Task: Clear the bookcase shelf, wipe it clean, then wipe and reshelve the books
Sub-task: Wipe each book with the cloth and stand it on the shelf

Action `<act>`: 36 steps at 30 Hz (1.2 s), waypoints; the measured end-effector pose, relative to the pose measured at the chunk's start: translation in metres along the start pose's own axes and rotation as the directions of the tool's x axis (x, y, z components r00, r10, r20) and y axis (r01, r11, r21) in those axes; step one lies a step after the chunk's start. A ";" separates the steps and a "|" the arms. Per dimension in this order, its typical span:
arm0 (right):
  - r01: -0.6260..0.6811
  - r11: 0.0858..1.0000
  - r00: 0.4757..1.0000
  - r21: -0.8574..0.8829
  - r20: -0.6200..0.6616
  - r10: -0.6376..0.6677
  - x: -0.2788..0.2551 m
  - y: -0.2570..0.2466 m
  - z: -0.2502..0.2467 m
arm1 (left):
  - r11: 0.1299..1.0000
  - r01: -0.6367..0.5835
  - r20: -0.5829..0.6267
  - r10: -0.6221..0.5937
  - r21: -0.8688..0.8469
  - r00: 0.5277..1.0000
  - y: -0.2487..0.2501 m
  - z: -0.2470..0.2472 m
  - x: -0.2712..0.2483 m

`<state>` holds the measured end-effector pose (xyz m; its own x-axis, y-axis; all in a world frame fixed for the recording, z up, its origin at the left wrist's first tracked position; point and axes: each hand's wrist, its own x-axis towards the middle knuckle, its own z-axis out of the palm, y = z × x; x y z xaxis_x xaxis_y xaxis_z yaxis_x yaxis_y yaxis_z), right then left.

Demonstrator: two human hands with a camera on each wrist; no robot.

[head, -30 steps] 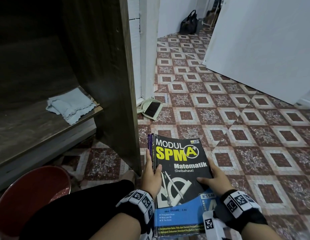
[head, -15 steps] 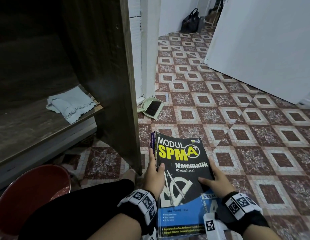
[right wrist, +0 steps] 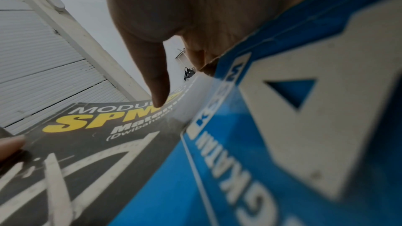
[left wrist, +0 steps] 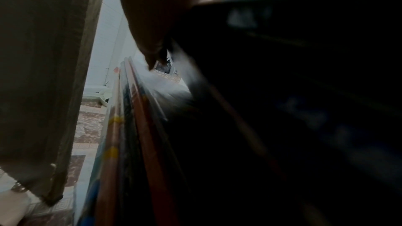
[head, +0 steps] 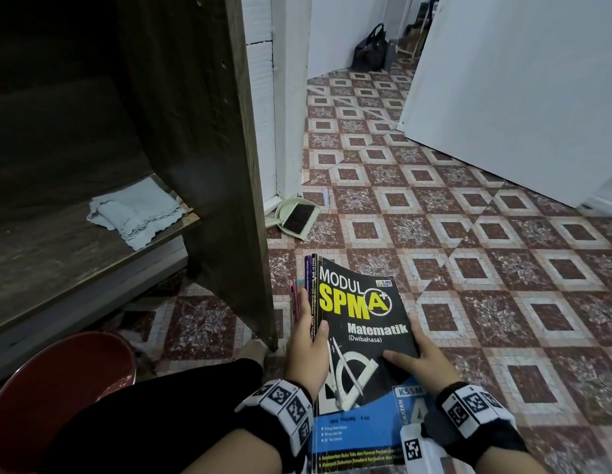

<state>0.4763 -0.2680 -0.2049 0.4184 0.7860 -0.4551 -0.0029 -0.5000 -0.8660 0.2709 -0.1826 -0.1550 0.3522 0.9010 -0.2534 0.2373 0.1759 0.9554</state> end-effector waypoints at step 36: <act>0.250 0.952 0.962 -0.177 -0.067 -0.265 -0.005 -0.056 -0.026 | 0.963 0.013 0.104 0.016 -0.271 0.994 0.037 -0.003 0.011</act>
<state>0.4977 -0.2531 -0.1488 0.4641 0.8643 -0.1941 0.2629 -0.3437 -0.9015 0.2813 -0.1649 -0.1220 0.4482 0.8575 -0.2528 -0.0121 0.2886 0.9574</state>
